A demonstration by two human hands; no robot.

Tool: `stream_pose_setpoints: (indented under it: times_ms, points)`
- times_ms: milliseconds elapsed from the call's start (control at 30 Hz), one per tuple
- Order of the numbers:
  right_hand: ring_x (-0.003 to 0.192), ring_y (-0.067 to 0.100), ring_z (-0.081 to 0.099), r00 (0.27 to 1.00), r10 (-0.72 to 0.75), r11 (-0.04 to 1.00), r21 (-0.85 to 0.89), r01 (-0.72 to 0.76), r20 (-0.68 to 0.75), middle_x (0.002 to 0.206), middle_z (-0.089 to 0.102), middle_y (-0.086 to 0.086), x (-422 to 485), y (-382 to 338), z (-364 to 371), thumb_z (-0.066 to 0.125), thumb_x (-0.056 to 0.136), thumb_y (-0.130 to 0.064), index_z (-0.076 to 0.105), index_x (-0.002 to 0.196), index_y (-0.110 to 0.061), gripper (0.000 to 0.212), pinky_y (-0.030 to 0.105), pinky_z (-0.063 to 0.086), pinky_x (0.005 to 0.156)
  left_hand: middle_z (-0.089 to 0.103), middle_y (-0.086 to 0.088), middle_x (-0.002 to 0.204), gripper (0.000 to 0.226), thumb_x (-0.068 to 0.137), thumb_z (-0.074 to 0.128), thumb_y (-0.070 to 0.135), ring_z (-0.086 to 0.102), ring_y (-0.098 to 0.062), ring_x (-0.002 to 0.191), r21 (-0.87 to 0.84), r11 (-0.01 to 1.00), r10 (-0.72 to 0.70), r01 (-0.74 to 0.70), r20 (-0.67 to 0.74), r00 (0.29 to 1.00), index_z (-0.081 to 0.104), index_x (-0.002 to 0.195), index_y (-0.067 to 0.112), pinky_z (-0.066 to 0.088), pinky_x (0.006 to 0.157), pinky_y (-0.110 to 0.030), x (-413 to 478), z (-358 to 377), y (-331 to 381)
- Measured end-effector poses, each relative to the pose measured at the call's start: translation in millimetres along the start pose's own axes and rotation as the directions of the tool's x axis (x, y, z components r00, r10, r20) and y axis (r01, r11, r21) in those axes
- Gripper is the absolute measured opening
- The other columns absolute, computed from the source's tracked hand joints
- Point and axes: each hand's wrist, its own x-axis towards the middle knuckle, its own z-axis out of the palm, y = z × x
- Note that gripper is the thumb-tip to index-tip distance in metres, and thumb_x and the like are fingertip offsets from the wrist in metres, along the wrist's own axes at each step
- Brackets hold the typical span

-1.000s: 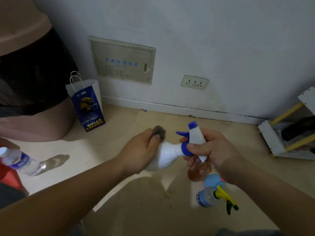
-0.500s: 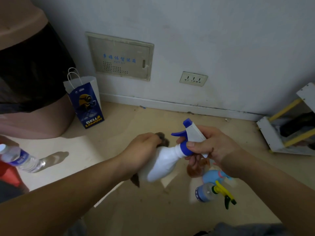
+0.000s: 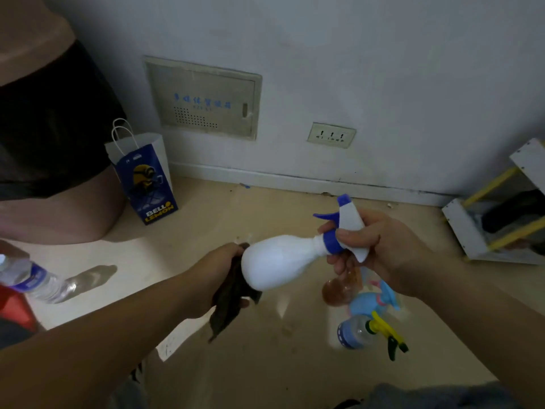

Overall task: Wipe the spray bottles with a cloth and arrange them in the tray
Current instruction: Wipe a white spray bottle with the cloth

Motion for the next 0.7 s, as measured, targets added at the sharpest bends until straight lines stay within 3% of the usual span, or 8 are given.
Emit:
stream_pose_setpoints:
  times_ms: [133,233,300,433,533,633,700]
  points:
    - [0.056,0.035,0.057,0.995,-0.008,0.989,0.147,0.022,-0.099,0.071,0.059,0.029,6,5,-1,0.052,0.094,-0.004,0.062,0.108,0.010,0.022,0.042,0.053,0.053,0.076,-0.020,0.115,0.044,0.105,0.043,0.039,0.069,-0.043,0.107,-0.365,0.931,0.028,-0.022,0.009,1.000,0.068,0.128,0.011,0.052,0.102,-0.059,-3,17,11]
    - [0.058,0.037,0.059,0.993,-0.013,0.983,0.180,0.034,-0.117,0.075,0.060,0.031,9,5,6,0.050,0.096,-0.004,0.061,0.109,0.009,0.021,0.045,0.056,0.055,0.073,-0.021,0.113,0.051,0.103,0.046,0.044,0.064,-0.039,0.096,-0.530,0.845,0.073,-0.067,-0.009,0.997,0.065,0.133,0.007,0.053,0.090,-0.051,-5,22,16]
    - [0.060,0.038,0.060,0.993,-0.026,0.984,0.174,0.046,-0.118,0.074,0.061,0.031,10,5,12,0.052,0.097,-0.003,0.059,0.112,0.011,0.022,0.045,0.057,0.056,0.070,-0.021,0.113,0.049,0.103,0.051,0.047,0.062,-0.037,0.090,-0.552,0.827,0.100,-0.108,-0.046,0.994,0.063,0.132,0.009,0.056,0.084,-0.050,-7,21,23]
    - [0.062,0.039,0.061,0.991,-0.038,0.991,0.123,0.055,-0.132,0.076,0.062,0.032,14,6,17,0.059,0.097,-0.007,0.056,0.115,0.012,0.026,0.044,0.057,0.057,0.065,-0.027,0.118,0.052,0.104,0.051,0.054,0.069,-0.042,0.083,-0.357,0.922,0.120,-0.151,-0.108,0.987,0.055,0.131,0.010,0.062,0.080,-0.052,-3,15,30]
    - [0.061,0.035,0.062,0.984,-0.101,0.994,-0.063,0.092,-0.150,0.075,0.064,0.031,13,10,24,0.062,0.097,-0.006,0.062,0.106,0.005,0.014,0.042,0.058,0.058,0.066,-0.026,0.107,0.037,0.107,0.051,0.042,0.068,-0.040,0.075,-0.093,0.976,0.173,-0.198,-0.224,0.959,0.055,0.125,0.009,0.061,0.078,-0.052,0,12,28]
    - [0.060,0.030,0.064,0.982,-0.115,0.980,-0.181,0.086,-0.151,0.081,0.069,0.031,11,13,25,0.063,0.098,-0.010,0.064,0.102,-0.001,0.010,0.035,0.058,0.057,0.065,-0.023,0.093,0.028,0.107,0.052,0.035,0.065,-0.035,0.067,0.167,0.948,0.309,-0.270,-0.283,0.908,0.061,0.113,0.009,0.060,0.068,-0.045,2,8,23]
    - [0.061,0.032,0.064,0.982,-0.100,0.985,-0.155,0.075,-0.161,0.081,0.068,0.033,13,11,17,0.062,0.098,-0.010,0.065,0.102,0.001,0.012,0.040,0.059,0.060,0.067,-0.015,0.090,0.027,0.105,0.053,0.039,0.068,-0.030,0.069,0.377,0.851,0.478,-0.366,-0.266,0.837,0.064,0.104,0.014,0.060,0.066,-0.042,3,6,24]
